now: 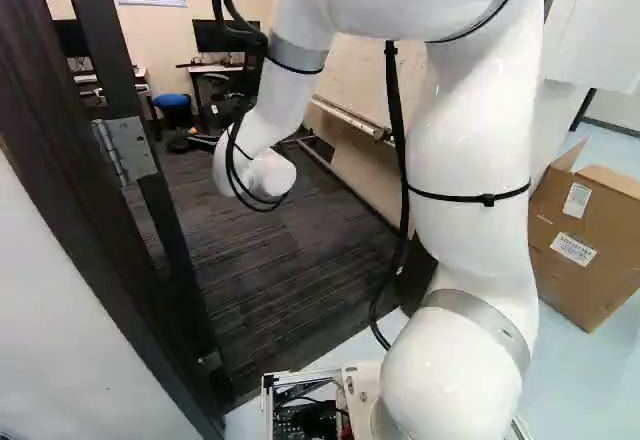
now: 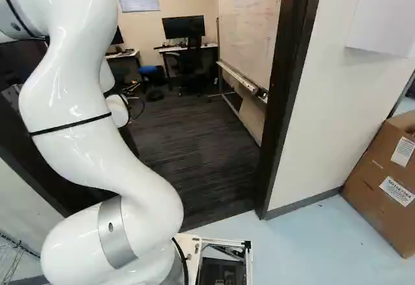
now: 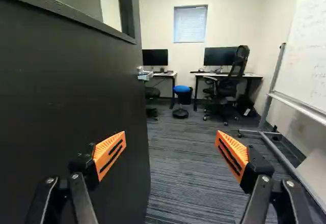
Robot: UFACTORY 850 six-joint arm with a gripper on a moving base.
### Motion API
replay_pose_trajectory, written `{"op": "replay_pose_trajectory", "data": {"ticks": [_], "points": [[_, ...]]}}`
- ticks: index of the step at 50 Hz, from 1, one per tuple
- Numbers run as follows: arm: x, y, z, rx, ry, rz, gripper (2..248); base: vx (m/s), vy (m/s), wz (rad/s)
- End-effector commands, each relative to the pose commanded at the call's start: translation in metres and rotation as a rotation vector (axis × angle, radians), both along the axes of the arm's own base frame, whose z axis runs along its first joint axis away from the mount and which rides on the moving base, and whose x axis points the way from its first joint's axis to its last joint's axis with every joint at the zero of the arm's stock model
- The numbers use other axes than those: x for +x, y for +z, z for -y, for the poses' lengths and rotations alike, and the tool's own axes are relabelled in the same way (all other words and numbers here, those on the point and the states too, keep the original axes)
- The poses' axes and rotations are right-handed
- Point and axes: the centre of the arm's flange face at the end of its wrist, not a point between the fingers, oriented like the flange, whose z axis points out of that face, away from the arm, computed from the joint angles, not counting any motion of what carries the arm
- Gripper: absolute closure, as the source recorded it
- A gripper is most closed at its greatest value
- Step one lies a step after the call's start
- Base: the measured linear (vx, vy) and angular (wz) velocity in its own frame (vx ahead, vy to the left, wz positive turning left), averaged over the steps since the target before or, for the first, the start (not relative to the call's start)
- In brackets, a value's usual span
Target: Open the door and move inside
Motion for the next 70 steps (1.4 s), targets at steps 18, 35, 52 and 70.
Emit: {"op": "replay_pose_trajectory", "data": {"ticks": [18, 35, 52, 70], "points": [[-0.004, 0.002, 0.031, 0.000, -0.055, -0.010, 3, 0.000, 0.000, 0.000], [-0.006, 0.002, 0.047, -0.003, -0.079, -0.014, 3, 0.000, 0.000, 0.000], [-0.010, 0.003, 0.063, -0.012, -0.102, -0.028, 3, 0.000, 0.000, 0.000], [-0.020, 0.002, 0.099, -0.031, -0.153, -0.060, 3, 0.000, 0.000, 0.000]]}}
